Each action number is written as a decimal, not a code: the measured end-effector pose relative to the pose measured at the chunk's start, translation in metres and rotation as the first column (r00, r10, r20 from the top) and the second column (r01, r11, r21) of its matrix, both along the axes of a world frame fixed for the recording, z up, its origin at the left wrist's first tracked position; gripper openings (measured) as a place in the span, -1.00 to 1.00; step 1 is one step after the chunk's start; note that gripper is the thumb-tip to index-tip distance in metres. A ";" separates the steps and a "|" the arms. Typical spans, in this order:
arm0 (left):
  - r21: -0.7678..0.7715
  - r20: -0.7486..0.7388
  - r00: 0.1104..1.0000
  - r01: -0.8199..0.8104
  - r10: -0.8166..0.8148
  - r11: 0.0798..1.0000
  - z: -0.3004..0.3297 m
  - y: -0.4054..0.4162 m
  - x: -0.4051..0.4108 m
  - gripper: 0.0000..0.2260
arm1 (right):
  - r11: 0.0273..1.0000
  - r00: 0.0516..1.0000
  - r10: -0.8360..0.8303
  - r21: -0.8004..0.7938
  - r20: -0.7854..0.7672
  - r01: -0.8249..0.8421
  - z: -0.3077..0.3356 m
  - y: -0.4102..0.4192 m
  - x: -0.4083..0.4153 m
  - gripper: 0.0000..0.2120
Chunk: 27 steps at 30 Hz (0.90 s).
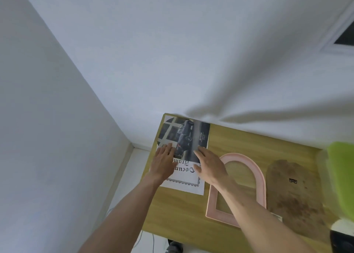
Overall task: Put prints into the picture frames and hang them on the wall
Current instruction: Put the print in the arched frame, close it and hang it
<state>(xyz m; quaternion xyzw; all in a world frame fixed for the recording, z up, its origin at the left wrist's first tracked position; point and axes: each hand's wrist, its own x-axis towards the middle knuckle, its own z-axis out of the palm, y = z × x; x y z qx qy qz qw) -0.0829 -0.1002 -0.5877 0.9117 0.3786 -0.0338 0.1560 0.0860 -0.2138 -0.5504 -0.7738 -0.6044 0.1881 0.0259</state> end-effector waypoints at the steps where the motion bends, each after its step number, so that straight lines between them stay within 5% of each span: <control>1: -0.014 0.009 1.000 0.001 -0.001 1.000 -0.001 0.003 -0.001 -0.44 | 1.000 1.000 0.011 -0.012 0.013 -0.011 -0.003 0.007 -0.002 -0.44; 9: 0.088 0.064 0.985 0.157 -0.163 0.984 -0.017 0.014 -0.007 -0.70 | 0.998 1.000 -0.020 -0.063 0.022 0.021 -0.016 0.029 -0.017 -0.49; 14: 0.353 0.158 0.922 0.282 -0.354 0.892 -0.032 0.018 -0.015 -0.93 | 0.991 0.994 0.059 0.112 0.091 -0.070 -0.026 0.019 -0.018 -0.84; 18: 0.436 0.278 0.882 0.238 -0.382 0.868 -0.016 0.023 -0.009 -0.91 | 0.961 0.999 0.020 0.275 0.049 -0.033 -0.021 0.017 -0.021 -0.83; 27: 0.091 0.452 0.892 -0.059 0.012 0.994 0.065 0.060 0.009 -0.51 | 0.842 0.993 -0.082 0.527 -0.085 0.114 0.041 0.022 0.008 -0.79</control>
